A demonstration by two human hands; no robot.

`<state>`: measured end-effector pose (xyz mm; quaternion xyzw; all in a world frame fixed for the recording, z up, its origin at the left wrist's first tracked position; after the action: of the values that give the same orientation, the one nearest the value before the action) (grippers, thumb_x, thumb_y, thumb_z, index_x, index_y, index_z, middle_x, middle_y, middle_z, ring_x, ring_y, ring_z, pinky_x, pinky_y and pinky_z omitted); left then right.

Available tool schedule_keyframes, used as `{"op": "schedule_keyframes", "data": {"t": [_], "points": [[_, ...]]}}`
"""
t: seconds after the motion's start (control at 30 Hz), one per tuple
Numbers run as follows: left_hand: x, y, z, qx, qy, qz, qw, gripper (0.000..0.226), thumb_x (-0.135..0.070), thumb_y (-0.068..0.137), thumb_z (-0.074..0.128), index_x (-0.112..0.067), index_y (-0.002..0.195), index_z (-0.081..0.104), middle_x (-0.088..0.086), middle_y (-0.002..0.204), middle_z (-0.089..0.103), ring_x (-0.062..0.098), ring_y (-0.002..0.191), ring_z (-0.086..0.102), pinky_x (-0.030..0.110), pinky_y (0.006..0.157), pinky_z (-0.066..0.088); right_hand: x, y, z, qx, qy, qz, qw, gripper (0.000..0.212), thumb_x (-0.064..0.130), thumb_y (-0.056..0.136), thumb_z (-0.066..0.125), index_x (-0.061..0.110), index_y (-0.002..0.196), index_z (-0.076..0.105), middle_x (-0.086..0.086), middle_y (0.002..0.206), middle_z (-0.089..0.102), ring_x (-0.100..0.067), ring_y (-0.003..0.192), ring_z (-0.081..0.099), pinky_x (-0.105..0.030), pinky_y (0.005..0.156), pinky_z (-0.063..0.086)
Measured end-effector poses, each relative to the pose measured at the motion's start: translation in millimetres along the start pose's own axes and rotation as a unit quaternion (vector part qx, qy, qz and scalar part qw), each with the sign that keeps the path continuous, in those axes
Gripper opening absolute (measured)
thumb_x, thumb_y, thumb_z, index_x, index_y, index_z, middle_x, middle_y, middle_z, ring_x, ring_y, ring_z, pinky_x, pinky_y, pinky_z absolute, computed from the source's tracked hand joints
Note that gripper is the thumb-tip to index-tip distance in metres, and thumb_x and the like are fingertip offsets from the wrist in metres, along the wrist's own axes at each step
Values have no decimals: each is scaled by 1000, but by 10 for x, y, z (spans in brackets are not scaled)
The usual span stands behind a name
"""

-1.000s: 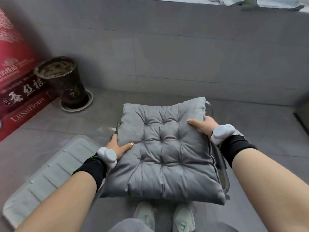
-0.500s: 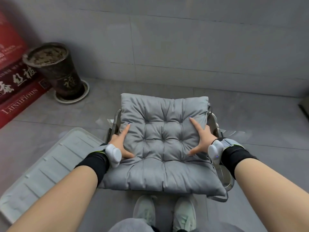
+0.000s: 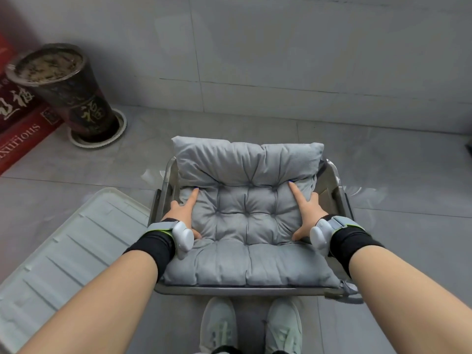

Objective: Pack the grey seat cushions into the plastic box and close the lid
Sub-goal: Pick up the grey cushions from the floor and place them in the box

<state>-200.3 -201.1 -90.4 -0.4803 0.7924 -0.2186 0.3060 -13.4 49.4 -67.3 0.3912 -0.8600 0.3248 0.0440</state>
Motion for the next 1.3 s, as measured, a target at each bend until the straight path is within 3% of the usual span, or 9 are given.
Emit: {"op": "schedule_keyframes", "data": {"t": [0.27,0.63,0.73,0.83,0.87,0.93,1.03,1.3], "points": [[58,277,363,54,42,-23,997,120,-26,73,79,-36,148,-13,24,148,11,45,128,41,43,100,41,-199,240,357,42,-39,32,998,130,7,62,78,42,146,-15,-16,139,13,-45,112,54,-39,94,51],[190,627,729,93,58,-48,993,111,-23,77,74,-31,149,-11,22,145,13,44,123,44,41,99,41,-418,571,793,73,-42,46,995,121,6,67,72,40,148,-12,-18,142,12,-42,112,54,-32,92,50],[181,665,741,60,60,-65,994,83,-21,87,62,-24,149,6,21,142,20,41,123,41,43,99,42,-468,614,812,83,-47,47,994,124,11,63,78,40,148,-8,-20,140,17,-42,119,48,-35,97,47],[-5,621,611,-70,176,20,982,59,-13,86,61,-10,136,31,16,141,23,35,126,32,40,98,45,-465,587,713,34,-135,34,990,122,31,55,83,40,148,6,-13,142,20,-35,127,32,-38,99,44],[-74,610,589,-93,190,64,975,59,-12,83,64,-8,134,34,16,142,23,35,126,32,40,98,45,-431,580,669,8,-159,12,987,120,38,51,83,39,147,11,-10,144,19,-32,129,29,-37,100,43],[-166,608,615,-67,195,132,970,83,-11,71,74,-10,139,27,15,143,17,35,128,28,41,103,43,-342,588,601,-11,-166,-44,985,122,47,46,84,38,147,16,-7,148,17,-30,134,24,-37,106,37],[-181,628,671,-2,190,146,971,114,-13,61,80,-24,148,9,15,147,4,36,135,19,42,109,37,-227,624,621,38,-148,-87,984,132,54,40,85,39,148,11,-8,150,12,-30,140,17,-38,111,33],[-6,805,898,10,188,124,974,120,-17,64,81,-30,150,-2,17,150,-1,42,136,22,43,114,29,-372,739,996,81,-209,-95,970,131,51,49,83,38,148,0,-5,155,-3,-31,145,0,-48,111,35]]}}
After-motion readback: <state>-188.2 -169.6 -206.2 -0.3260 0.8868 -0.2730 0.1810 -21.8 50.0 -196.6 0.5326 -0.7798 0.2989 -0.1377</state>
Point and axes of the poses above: each hand's wrist, its own y-axis towards the middle knuckle, its own z-axis out of the palm, x = y × z, the point moved 4 cm from there along y, towards the middle knuckle
